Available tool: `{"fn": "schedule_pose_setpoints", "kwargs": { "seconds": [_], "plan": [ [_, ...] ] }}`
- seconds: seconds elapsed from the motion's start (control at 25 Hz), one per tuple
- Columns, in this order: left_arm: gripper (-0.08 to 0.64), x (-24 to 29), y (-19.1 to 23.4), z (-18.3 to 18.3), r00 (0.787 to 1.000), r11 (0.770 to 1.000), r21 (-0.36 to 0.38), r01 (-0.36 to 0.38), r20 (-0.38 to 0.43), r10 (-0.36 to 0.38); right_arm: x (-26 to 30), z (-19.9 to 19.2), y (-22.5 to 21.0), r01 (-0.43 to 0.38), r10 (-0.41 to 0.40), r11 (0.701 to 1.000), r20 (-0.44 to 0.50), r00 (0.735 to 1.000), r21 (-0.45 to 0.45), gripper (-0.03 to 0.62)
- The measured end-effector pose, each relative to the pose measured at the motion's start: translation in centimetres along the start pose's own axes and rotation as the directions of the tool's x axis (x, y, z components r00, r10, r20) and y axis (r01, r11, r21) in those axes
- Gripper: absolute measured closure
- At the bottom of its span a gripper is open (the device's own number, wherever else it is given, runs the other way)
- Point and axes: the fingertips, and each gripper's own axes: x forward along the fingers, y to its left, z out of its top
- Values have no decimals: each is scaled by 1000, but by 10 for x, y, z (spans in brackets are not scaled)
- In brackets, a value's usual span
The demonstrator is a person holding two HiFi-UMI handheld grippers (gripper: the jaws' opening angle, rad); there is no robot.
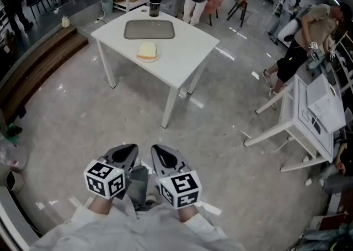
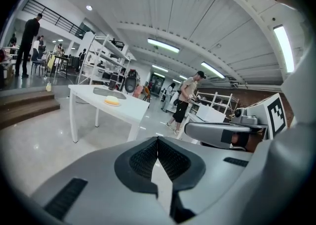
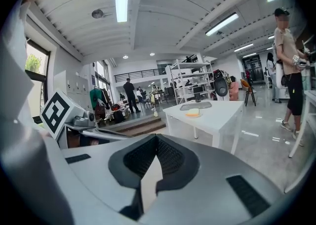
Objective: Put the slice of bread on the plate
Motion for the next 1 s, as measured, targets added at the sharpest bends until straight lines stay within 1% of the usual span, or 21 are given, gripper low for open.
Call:
{"fn": "schedule_pose_setpoints", "kwargs": {
  "seconds": [0.12,0.24,0.4,0.56,0.72,0.88,1.0],
  "plan": [
    [551,19,28,22,1000,1000,1,17,3,-17,34,16,-15,17,-17,1000,1,1000,-9,580],
    [551,39,62,52,999,999,9,41,4,-41,74,40,-30,44,-44,999,14,999,-13,580],
    [551,64,101,88,997,997,44,70,-24,-69,125,77,-44,71,-70,997,44,997,-22,580],
    [551,85,135,120,995,993,67,102,-24,-100,170,103,-56,100,-98,995,68,993,-19,580],
    [551,100,167,133,994,992,67,107,-45,-104,200,107,-64,122,-122,993,49,991,-4,580],
    [551,115,183,137,990,991,56,125,-66,-121,222,103,-77,136,-137,990,21,990,28,580],
    [551,126,196,142,991,992,45,121,-64,-118,240,106,-86,137,-138,990,16,990,32,580]
  ]
}}
